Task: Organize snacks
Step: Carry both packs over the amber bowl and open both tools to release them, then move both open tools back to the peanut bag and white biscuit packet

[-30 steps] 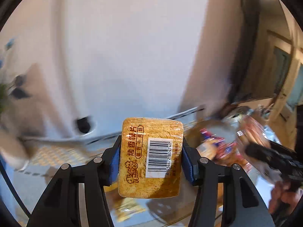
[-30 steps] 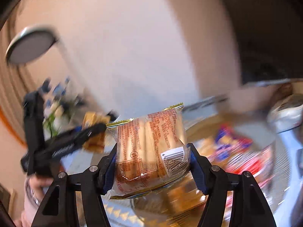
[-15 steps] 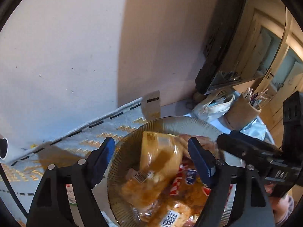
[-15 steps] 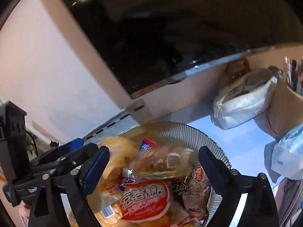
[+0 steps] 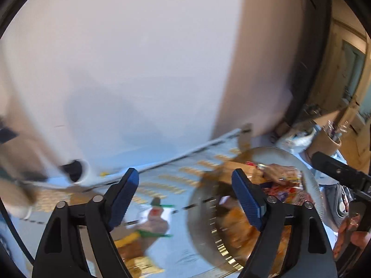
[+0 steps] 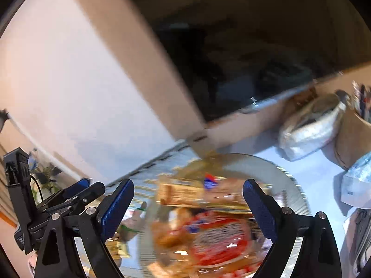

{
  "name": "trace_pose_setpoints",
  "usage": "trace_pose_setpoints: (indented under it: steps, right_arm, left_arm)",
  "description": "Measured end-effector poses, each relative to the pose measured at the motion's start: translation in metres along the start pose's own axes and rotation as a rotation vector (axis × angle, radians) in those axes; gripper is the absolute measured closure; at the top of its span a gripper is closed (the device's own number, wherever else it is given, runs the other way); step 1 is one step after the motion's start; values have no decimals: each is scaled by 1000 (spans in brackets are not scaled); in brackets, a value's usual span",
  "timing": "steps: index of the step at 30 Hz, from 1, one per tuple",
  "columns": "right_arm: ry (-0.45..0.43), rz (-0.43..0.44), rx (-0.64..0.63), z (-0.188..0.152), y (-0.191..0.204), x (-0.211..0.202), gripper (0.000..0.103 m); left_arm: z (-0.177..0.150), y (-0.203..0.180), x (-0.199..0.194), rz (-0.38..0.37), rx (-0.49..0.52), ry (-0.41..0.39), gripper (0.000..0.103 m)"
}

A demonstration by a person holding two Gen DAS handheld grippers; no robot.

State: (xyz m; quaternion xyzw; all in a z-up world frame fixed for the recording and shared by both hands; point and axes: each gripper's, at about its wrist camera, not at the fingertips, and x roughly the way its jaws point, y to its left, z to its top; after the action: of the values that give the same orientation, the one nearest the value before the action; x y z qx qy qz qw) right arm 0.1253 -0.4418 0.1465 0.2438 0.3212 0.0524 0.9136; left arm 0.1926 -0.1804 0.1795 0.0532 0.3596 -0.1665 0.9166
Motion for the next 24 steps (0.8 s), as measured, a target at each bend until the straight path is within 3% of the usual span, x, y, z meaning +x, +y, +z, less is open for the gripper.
trace_pose_setpoints:
  steps: [5, 9, 12, 18, 24]
  right_arm:
    - [17, 87, -51, -15, 60, 8, 6]
    - [56, 149, -96, -38, 107, 27, 6]
    - [100, 185, -104, -60, 131, 49, 6]
    - [194, 255, -23, -109, 142, 94, 6]
    - [183, 241, 113, -136, 121, 110, 7]
  left_arm:
    - [-23, 61, -27, 45, -80, 10, 21]
    - [-51, 98, -36, 124, -120, 13, 21]
    - [-80, 120, -34, 121, -182, 26, 21]
    - [-128, 120, 2, 52, -248, 82, 21]
    - [-156, 89, 40, 21, -196, 96, 21]
